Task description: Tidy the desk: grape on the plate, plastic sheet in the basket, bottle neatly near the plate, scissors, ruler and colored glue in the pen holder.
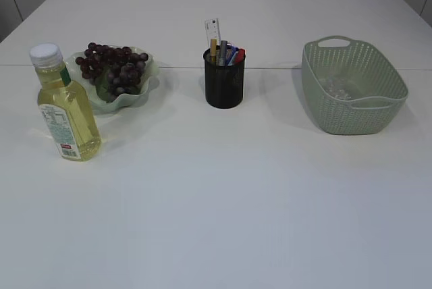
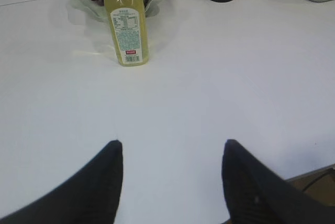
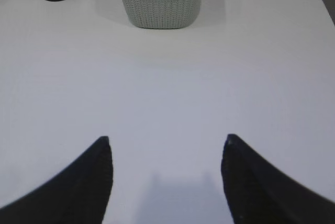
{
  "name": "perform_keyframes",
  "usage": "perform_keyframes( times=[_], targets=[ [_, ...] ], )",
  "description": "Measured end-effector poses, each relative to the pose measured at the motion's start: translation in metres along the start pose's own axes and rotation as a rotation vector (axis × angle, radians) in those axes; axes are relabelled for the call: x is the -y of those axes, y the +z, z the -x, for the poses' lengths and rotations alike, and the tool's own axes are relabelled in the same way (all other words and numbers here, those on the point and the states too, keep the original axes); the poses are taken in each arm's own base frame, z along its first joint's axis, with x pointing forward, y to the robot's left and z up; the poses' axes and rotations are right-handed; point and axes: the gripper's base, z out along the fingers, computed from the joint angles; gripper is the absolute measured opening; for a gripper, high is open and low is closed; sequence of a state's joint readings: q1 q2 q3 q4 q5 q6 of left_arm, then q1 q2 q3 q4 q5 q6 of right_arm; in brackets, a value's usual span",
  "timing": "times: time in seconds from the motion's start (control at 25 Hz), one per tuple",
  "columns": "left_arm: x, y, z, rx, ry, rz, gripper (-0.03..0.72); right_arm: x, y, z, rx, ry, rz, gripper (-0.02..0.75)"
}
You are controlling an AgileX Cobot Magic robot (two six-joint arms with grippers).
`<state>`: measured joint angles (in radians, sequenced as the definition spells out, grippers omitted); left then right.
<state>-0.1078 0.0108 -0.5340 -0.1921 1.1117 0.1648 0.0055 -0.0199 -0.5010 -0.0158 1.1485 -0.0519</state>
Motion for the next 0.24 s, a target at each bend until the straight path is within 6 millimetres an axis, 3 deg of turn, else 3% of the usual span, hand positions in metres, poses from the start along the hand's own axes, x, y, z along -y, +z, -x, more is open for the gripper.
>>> perform_keyframes(
  times=[0.24],
  targets=[
    [0.0000,0.0000,0.0000,0.000,0.000,0.000,0.426,0.0000,0.0000,0.0000,0.000,0.000,0.000,0.514]
  ],
)
